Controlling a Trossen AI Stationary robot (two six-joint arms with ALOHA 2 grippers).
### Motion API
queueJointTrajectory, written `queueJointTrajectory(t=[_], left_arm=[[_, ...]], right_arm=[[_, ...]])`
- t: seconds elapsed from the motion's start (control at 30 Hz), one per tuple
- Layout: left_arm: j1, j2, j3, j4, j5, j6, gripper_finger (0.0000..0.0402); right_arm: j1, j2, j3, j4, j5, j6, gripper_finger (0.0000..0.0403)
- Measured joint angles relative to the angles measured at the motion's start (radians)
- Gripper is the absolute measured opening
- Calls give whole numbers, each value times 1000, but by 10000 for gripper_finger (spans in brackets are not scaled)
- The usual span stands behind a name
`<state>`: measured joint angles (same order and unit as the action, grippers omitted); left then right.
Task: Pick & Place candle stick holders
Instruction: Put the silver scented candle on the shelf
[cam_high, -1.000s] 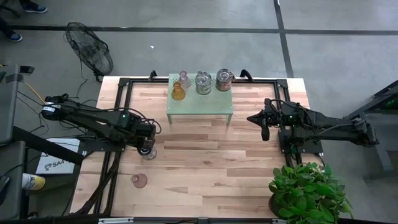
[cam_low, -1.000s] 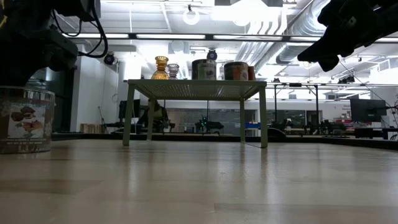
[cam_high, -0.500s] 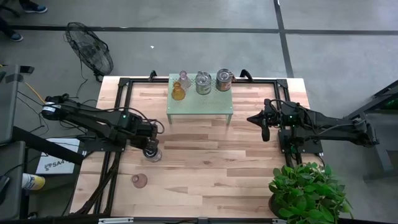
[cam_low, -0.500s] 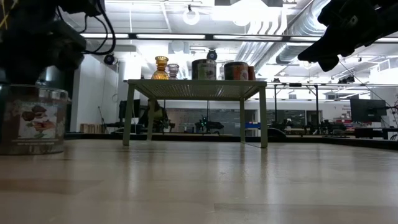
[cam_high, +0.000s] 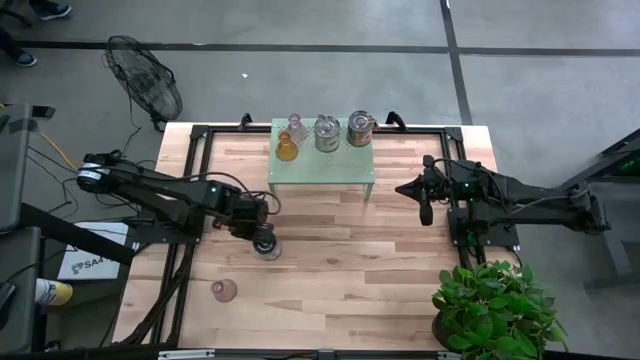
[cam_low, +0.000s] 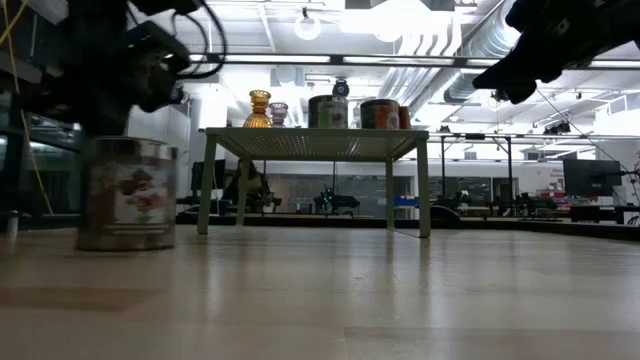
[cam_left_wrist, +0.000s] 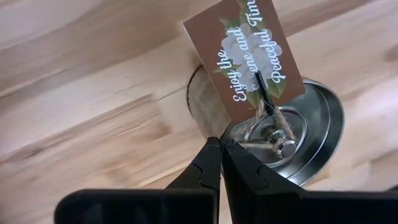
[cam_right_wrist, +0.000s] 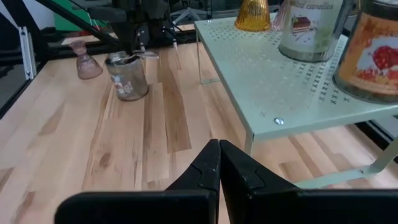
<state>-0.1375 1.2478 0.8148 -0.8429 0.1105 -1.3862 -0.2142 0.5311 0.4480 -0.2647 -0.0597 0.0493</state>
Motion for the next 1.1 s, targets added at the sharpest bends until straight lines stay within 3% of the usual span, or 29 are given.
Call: queueJointTrajectory(t=[0.33, 0.6, 1.1], left_arm=[[0, 266, 117, 191, -19, 112, 1], [35, 429, 271, 197, -22, 217, 2], [88, 442, 475, 65, -66, 396, 1]], right_arm=[[0, 67, 31, 6, -1, -6, 1], [0, 67, 58, 8, -3, -6, 1], [1, 72, 57, -8, -70, -6, 1]])
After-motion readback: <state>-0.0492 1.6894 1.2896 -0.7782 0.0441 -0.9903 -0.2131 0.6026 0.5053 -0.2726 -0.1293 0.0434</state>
